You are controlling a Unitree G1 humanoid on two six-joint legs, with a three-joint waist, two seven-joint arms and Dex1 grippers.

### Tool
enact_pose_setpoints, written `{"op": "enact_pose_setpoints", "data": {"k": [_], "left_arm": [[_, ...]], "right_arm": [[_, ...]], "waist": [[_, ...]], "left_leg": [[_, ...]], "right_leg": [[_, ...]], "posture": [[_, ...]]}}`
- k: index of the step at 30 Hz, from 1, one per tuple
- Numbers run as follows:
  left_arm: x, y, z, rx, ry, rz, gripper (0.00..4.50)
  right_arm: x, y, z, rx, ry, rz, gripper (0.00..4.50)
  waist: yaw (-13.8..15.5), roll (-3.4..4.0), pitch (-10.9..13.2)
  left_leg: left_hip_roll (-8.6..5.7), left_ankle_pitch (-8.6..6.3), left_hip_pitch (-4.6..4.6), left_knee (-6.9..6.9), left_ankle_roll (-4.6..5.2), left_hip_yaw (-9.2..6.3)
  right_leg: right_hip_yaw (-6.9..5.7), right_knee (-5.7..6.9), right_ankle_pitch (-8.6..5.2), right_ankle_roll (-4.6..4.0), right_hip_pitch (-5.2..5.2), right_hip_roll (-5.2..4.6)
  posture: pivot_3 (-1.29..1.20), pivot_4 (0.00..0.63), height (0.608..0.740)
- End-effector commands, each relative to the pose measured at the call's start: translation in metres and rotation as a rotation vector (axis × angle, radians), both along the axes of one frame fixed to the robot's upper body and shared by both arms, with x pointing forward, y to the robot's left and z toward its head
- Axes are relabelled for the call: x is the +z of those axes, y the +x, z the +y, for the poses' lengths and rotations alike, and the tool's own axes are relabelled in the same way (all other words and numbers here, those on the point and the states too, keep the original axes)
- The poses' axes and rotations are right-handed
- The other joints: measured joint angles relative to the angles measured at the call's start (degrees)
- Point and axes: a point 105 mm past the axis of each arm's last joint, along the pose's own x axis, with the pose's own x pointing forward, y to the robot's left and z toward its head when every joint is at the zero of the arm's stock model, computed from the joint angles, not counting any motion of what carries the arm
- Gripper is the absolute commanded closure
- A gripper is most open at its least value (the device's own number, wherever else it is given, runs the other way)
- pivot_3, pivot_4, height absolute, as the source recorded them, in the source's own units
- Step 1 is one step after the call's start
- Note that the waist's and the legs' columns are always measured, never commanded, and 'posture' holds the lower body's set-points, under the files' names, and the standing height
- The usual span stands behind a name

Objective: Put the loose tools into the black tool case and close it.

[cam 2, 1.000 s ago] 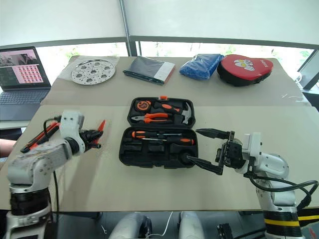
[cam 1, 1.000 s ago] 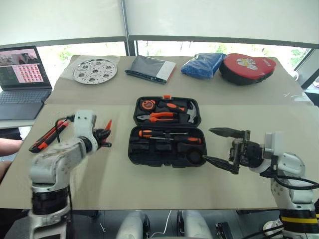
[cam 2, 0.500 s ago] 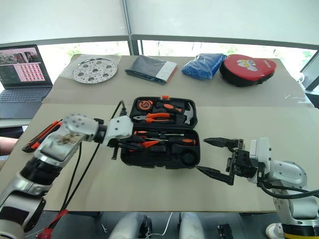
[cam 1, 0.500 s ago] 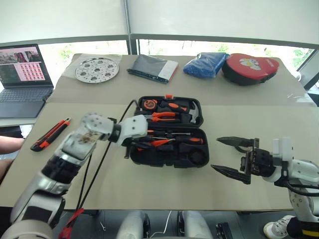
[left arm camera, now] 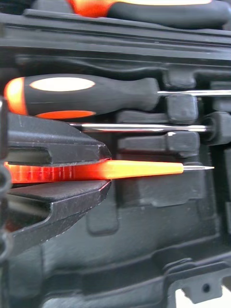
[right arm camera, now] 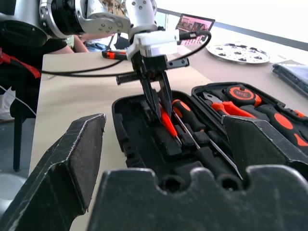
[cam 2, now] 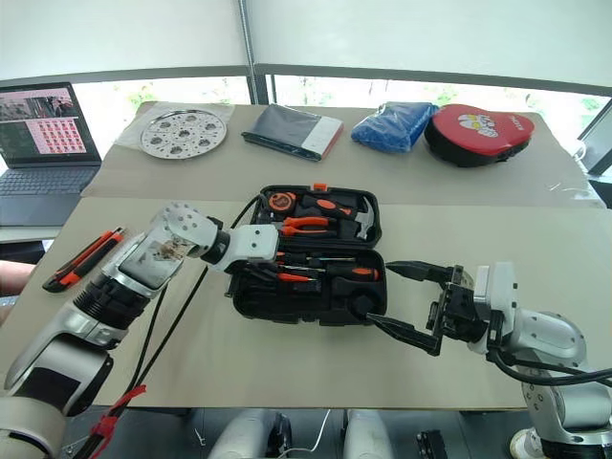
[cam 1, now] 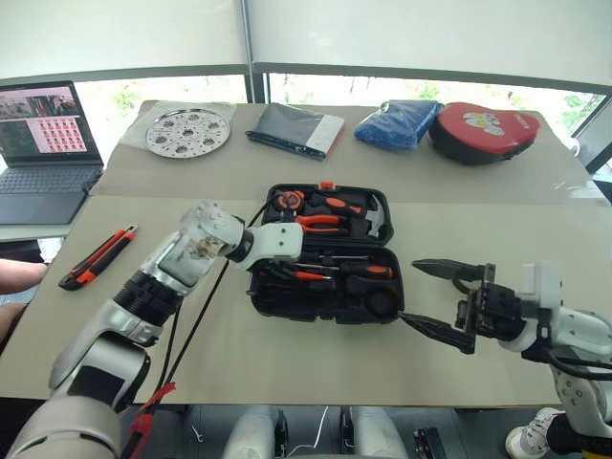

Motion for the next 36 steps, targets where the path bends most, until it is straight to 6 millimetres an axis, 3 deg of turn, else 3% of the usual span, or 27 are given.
{"op": "enact_pose_setpoints", "data": {"k": [1,9,17,26,29,33,36], "left_arm": [[0.006,0.001,-0.002,0.006,-0.029,-0.006,4.06],[0.002,-0.003,0.005,0.044,-0.043,0.068,4.06],[0.007,0.004,0.019,0.066,0.022,0.024,4.06],[-0.002,-0.003,0.012,0.074,0.019,0.064,4.06],[0.005,-0.008,0.004,0.063,-0.049,0.086,3.22],[0.022,-0.004,-0.002,0.057,-0.136,0.033,1.78],[0.045,-0.008,-0.007,0.017,-0.258,0.028,1.78]], "right_arm": [[0.009,-0.004,0.004,0.014,0.014,-0.028,0.00],[0.011,-0.004,0.006,0.018,0.016,-0.019,0.00],[0.011,-0.003,0.008,0.019,0.022,-0.014,0.00],[0.011,-0.002,0.010,0.014,0.029,-0.016,0.00],[0.010,-0.002,0.010,0.013,0.029,-0.014,0.00],[0.010,-0.003,0.010,0.013,0.030,-0.012,0.00],[0.010,-0.003,0.009,0.014,0.028,-0.009,0.00]], "waist": [[0.08,0.00,0.00],[-0.04,0.00,0.00],[-0.28,0.00,0.00],[-0.28,0.00,0.00],[-0.23,0.00,0.00],[-0.18,-0.01,0.01],[-0.18,-0.01,0.01]], "left_leg": [[0.00,0.00,0.00,0.01,0.00,0.00],[0.01,0.00,0.00,0.07,0.00,-0.01],[0.02,0.00,0.00,0.10,0.00,-0.01],[0.01,0.00,0.00,0.12,0.00,0.00],[0.01,0.00,0.00,0.13,0.00,0.00],[0.01,-0.01,-0.03,0.18,0.01,-0.01],[0.01,-0.01,-0.05,0.23,0.01,-0.03]], "right_leg": [[0.00,0.00,0.00,0.00,0.00,0.00],[0.00,0.04,0.00,0.00,0.00,-0.01],[0.00,0.06,0.00,0.00,-0.01,0.01],[0.02,0.07,0.00,0.01,-0.01,0.02],[0.02,0.08,0.00,0.01,0.00,0.01],[0.01,0.08,0.01,0.01,-0.01,0.01],[0.01,0.11,0.02,0.02,-0.01,0.00]], "posture": [[0.00,0.150,0.740],[0.00,0.150,0.740],[0.00,0.150,0.740],[0.00,0.150,0.740],[0.00,0.150,0.740],[0.00,0.150,0.740],[0.00,0.150,0.740]]}}
